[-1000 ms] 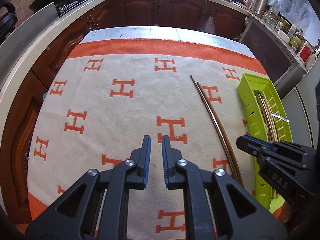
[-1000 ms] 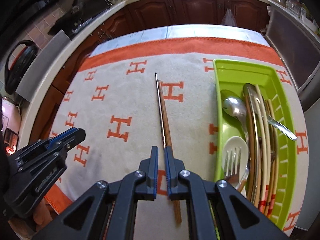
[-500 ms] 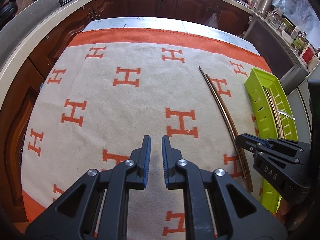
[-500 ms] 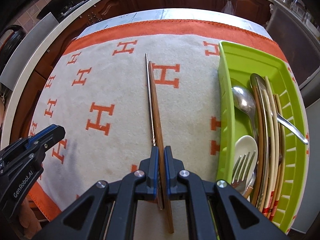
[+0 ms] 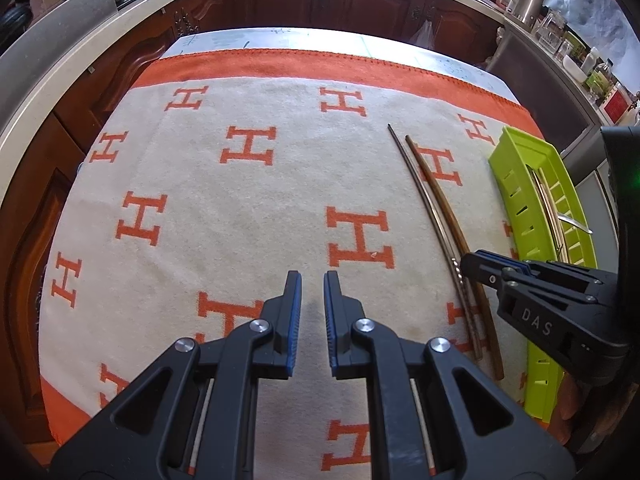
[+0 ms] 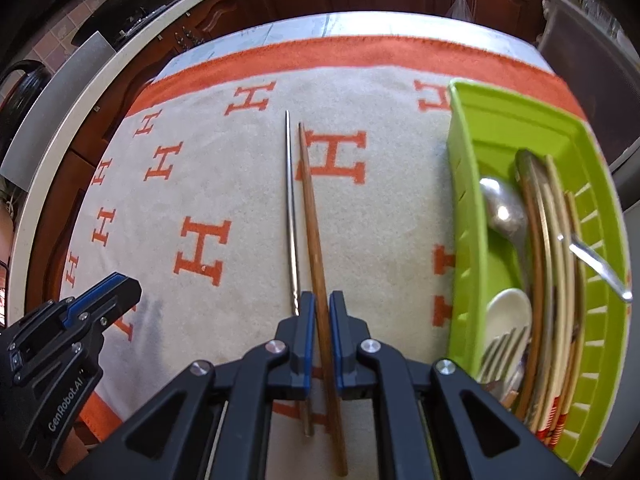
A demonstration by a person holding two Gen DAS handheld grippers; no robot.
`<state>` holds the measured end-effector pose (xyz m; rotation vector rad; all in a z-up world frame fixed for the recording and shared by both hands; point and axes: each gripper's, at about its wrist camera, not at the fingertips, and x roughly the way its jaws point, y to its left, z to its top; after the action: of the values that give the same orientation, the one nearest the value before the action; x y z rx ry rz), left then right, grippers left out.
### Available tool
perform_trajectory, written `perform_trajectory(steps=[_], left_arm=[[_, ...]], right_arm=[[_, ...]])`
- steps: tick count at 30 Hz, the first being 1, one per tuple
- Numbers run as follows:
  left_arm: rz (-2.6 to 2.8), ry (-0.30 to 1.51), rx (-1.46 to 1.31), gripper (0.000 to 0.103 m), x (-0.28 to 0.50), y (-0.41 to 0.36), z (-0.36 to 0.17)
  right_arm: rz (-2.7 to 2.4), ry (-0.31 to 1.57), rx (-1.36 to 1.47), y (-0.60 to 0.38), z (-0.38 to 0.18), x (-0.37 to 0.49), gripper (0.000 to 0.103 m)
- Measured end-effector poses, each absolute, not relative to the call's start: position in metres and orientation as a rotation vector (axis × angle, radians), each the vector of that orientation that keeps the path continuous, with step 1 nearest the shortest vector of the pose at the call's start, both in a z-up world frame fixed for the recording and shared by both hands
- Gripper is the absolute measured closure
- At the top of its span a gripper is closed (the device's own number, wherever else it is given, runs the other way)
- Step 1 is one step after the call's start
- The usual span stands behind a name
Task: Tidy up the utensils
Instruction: 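Grasp the brown chopstick on the blanket with the right tool, then drop the brown chopstick into the tray with the right tool while the left tool grasps the last metal chopstick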
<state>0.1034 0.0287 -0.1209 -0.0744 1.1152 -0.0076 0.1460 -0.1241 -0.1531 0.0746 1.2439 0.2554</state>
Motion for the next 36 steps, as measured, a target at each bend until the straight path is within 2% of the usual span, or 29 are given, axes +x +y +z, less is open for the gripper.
perform_trajectory(steps=[4,9,10,11,17,22,27,36], left_arm=[[-0.012,1.114,-0.074,0.094,0.103,0.028,-0.121],[-0.020,1.110,-0.074,0.094,0.102,0.026,-0.120],[-0.019,1.110,-0.074,0.094,0.102,0.025,-0.119],[-0.018,1.110,-0.073,0.094,0.102,0.025,-0.119],[-0.015,1.104,-0.069,0.094,0.103,0.019,-0.116],[-0.022,1.110,-0.066,0.093,0.107,0.009,-0.118],[-0.029,1.102,-0.082,0.076,0.114,-0.008,-0.120],[-0.015,1.086,-0.054,0.075,0.133,-0.041,-0.132]], right_arm=[[0.247,1.231,0.052,-0.118,-0.153,0.143,0.090],[0.264,1.204,0.018,-0.108,-0.154,0.130,0.090],[0.269,1.196,0.014,-0.107,-0.154,0.128,0.090],[0.268,1.186,0.012,-0.106,-0.154,0.125,0.096],[0.267,1.161,0.177,-0.126,-0.150,0.114,0.097],[0.283,1.086,0.270,-0.153,-0.122,0.094,0.097],[0.268,1.030,0.302,-0.188,-0.094,0.073,0.097],[0.129,0.989,0.272,-0.252,-0.082,0.059,0.097]])
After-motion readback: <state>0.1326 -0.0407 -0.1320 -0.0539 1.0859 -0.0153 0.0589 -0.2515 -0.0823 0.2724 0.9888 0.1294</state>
